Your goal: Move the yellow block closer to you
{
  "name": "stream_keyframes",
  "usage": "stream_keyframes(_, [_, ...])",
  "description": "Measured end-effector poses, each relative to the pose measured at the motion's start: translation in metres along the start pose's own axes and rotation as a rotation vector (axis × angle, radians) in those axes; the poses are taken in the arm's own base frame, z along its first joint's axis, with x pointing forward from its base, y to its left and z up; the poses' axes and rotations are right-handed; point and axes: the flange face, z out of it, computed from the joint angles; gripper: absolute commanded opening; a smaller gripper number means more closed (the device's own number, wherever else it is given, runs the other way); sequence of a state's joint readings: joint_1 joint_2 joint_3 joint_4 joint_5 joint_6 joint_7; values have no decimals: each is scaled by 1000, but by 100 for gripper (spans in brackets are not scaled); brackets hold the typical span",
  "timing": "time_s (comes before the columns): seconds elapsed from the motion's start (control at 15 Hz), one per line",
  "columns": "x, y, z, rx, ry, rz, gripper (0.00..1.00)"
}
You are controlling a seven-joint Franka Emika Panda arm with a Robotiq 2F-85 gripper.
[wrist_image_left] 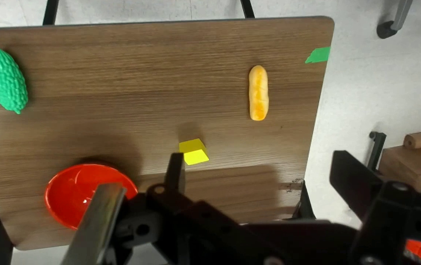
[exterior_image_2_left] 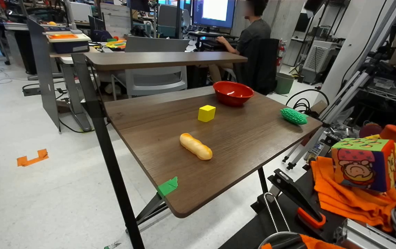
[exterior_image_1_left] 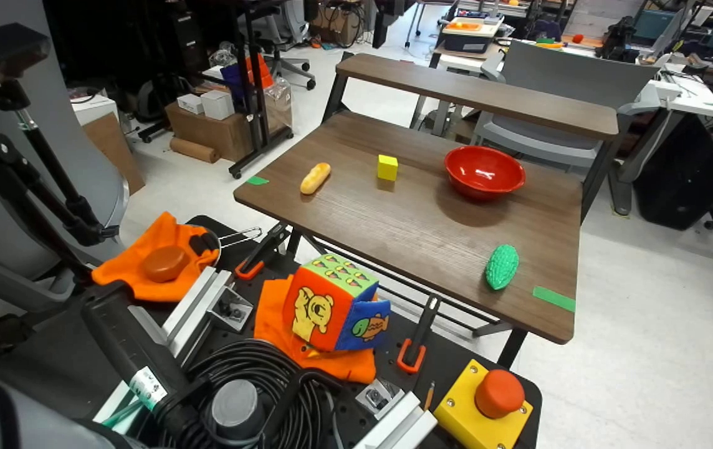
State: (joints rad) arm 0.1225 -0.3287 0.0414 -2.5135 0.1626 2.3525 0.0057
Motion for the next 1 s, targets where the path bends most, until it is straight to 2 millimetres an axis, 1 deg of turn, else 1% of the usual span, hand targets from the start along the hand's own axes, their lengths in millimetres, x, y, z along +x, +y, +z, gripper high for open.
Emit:
stream_keyframes(0.33, [60,-1,84,-25,-45,-15,100])
stream_keyframes(0.6, [106,-1,154,-115,-102,-81,100])
stream_keyframes(0.8, [137,2,197,-161,-130,-124,100])
stream_keyframes(1.0, [164,3,232,-171,-160,-128,100])
